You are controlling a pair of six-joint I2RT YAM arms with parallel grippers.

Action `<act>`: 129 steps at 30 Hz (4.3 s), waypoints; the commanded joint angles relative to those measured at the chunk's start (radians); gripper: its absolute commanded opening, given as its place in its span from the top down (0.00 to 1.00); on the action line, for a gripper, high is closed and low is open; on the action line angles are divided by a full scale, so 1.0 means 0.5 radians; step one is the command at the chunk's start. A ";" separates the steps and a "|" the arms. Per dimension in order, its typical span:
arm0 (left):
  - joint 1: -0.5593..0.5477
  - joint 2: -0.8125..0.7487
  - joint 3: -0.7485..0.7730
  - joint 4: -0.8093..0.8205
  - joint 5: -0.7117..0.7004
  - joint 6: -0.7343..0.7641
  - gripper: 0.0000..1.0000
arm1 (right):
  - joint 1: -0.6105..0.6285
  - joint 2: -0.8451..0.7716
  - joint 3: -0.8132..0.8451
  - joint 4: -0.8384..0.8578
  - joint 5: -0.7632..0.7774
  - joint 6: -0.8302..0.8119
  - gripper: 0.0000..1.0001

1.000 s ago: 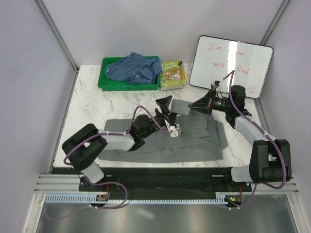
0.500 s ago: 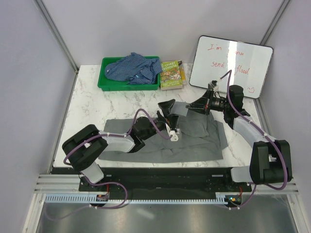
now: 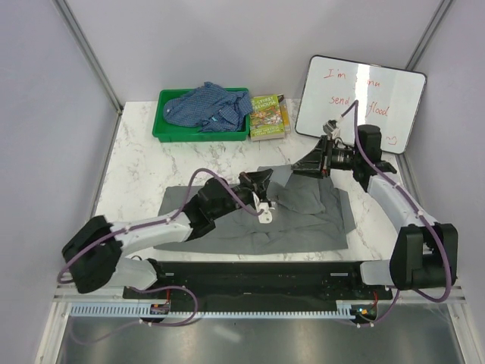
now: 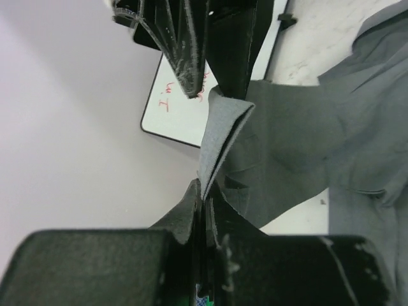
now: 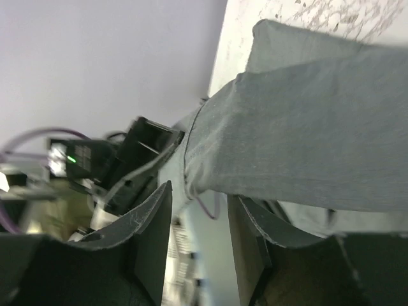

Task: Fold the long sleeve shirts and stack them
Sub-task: Fold the shirt

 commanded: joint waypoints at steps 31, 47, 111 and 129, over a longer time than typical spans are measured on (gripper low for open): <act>-0.676 -0.222 1.283 -3.023 0.850 -1.599 0.98 | 0.205 0.391 0.782 -1.718 0.615 -2.457 0.66; 0.986 -0.240 0.517 -2.541 0.899 -2.498 0.96 | 0.171 0.621 1.015 -1.807 0.777 -2.488 0.15; 1.456 0.563 0.865 -3.115 0.417 -1.387 0.59 | 0.561 1.425 1.061 -1.660 2.059 -2.613 0.57; 1.076 0.625 1.083 -3.272 0.807 -1.627 0.60 | 0.257 1.073 1.390 -2.086 1.885 -2.708 0.43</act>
